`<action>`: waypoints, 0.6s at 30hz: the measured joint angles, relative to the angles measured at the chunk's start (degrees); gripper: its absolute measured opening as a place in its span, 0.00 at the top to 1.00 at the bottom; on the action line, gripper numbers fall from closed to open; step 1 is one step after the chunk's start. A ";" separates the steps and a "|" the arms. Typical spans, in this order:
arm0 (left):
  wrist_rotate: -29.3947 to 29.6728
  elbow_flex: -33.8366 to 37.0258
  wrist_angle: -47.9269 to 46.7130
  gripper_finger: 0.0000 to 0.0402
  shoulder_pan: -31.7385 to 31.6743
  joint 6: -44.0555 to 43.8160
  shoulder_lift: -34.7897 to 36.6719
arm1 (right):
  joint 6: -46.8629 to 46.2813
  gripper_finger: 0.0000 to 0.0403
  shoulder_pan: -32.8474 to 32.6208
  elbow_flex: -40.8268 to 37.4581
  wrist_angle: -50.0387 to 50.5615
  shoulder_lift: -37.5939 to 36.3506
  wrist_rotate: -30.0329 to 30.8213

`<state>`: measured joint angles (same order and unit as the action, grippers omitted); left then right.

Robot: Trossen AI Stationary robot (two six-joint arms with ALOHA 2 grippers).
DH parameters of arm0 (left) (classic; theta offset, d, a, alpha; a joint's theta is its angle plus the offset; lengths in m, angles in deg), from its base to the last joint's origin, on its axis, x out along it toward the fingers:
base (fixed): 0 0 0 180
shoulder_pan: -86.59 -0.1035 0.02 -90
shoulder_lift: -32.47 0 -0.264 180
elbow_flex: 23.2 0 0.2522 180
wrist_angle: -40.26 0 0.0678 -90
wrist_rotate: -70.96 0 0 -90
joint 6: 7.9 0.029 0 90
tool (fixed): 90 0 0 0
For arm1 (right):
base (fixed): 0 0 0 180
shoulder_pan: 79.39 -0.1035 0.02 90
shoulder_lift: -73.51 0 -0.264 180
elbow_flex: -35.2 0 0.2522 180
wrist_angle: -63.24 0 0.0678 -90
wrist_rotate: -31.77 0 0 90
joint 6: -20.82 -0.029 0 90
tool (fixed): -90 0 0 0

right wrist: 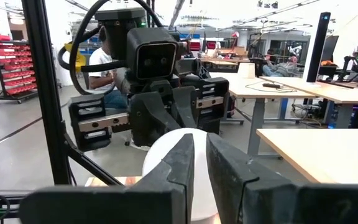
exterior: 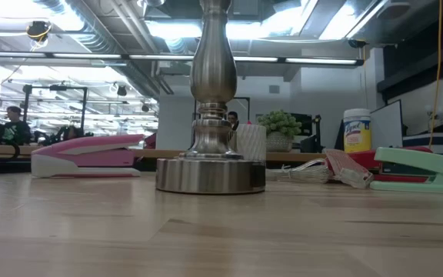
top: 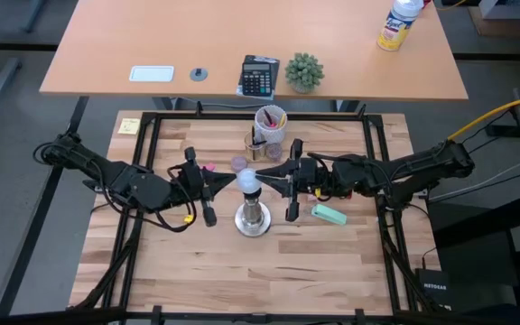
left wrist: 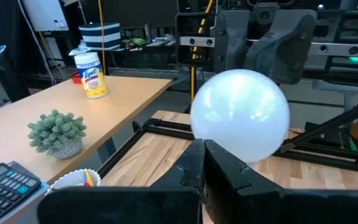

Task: Screw lightbulb
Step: Insert the lightbulb into the lamp socket

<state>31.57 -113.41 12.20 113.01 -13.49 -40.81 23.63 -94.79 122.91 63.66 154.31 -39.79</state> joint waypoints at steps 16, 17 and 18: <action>4.19 -0.04 0.39 1.00 4.57 1.19 1.75 | 0.02 0.88 0.00 0.00 -0.01 0.00 1.51; 4.19 -0.04 0.39 1.00 4.80 1.18 1.71 | 0.02 0.88 0.00 0.00 -0.02 0.00 1.51; 4.16 -0.04 0.37 1.00 5.06 1.16 1.65 | 0.02 0.88 0.00 0.00 -0.02 0.00 1.51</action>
<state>35.73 -113.45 12.57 118.06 -12.33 -39.15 23.65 -94.79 122.91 63.64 154.31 -38.28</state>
